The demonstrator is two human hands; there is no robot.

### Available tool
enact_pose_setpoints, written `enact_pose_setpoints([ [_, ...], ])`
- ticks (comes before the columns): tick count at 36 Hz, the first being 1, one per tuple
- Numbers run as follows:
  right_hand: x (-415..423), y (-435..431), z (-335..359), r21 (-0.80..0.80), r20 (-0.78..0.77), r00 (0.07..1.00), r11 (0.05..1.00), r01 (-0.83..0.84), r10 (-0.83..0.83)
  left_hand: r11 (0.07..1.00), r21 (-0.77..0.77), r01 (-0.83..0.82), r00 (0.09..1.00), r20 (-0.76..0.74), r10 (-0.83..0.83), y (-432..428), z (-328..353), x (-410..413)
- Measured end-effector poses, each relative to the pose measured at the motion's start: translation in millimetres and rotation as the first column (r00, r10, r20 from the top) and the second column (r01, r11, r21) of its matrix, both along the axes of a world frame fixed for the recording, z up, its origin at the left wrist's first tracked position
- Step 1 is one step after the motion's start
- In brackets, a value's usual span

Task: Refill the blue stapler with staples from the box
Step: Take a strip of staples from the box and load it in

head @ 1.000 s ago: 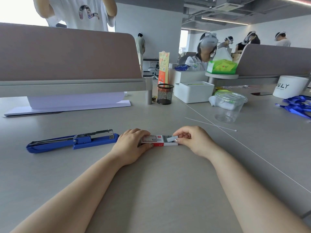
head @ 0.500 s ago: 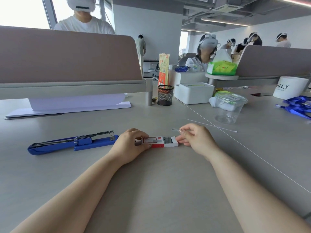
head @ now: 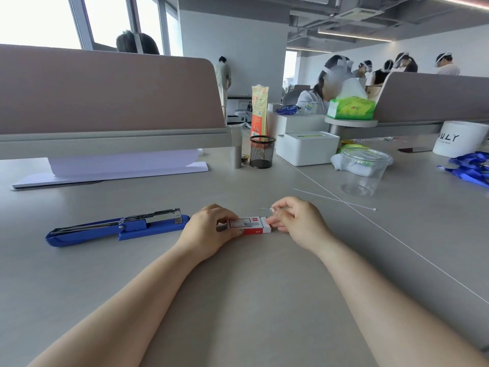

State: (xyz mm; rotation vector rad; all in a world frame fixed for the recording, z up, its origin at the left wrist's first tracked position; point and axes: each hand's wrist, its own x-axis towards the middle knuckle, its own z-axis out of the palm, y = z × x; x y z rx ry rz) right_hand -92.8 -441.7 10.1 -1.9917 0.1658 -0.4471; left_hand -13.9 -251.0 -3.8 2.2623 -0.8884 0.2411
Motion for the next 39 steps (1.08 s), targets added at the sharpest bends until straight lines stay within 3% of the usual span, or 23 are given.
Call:
enact_pose_setpoints([
  [26, 7.7, 6.8, -4.6, 0.075, 0.027, 1.0, 0.997, -0.015, 0.013, 1.0, 0.005, -0.023, 1.0, -0.004, 0.023, -5.6, -4.3, 3.3],
  [34, 4.6, 0.2, -6.2, -0.184, 0.093, 0.988, 0.973, 0.138, -0.123, 0.991, 0.018, -0.13, 0.986, 0.107, 0.128, 23.6, 6.6, -9.0],
  [39, 18.4, 34.0, 11.4, -0.303, 0.124, 0.992, 0.951, 0.067, -0.03, 0.956, 0.05, -0.289, 0.923, 0.281, 0.264, 89.7, 5.6, -10.6],
])
